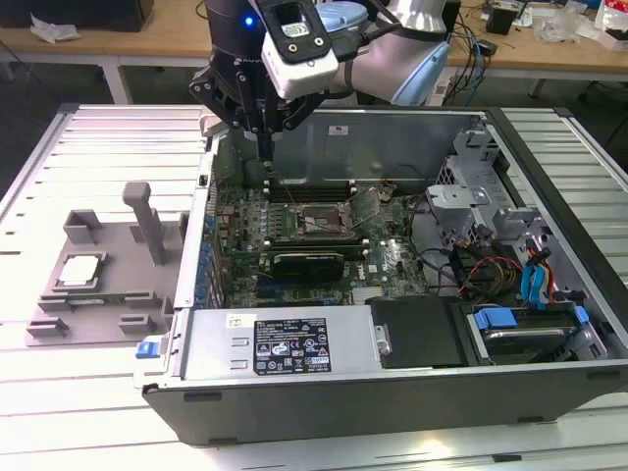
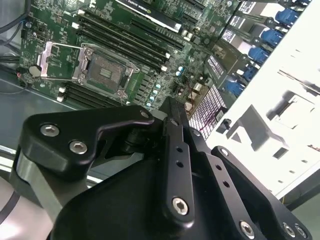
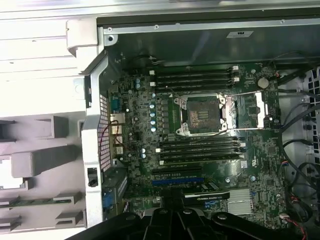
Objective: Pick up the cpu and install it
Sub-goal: 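Reach for the cpu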
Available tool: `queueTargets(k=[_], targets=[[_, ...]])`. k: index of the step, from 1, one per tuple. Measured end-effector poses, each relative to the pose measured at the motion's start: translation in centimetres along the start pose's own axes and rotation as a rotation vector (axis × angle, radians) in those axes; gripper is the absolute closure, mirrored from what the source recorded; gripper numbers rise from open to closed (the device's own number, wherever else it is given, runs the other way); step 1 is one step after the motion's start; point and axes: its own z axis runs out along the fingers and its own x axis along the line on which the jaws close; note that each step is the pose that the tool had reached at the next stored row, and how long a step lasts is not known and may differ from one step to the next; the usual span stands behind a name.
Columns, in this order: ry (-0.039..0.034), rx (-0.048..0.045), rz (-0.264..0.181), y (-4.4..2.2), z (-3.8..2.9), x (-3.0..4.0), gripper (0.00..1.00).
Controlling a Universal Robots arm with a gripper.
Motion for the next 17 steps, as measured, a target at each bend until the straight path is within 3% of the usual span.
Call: queueTargets(k=[17], targets=[[0.0001,0.0001,0.000,-0.15,-0.06,2.10,0.89]])
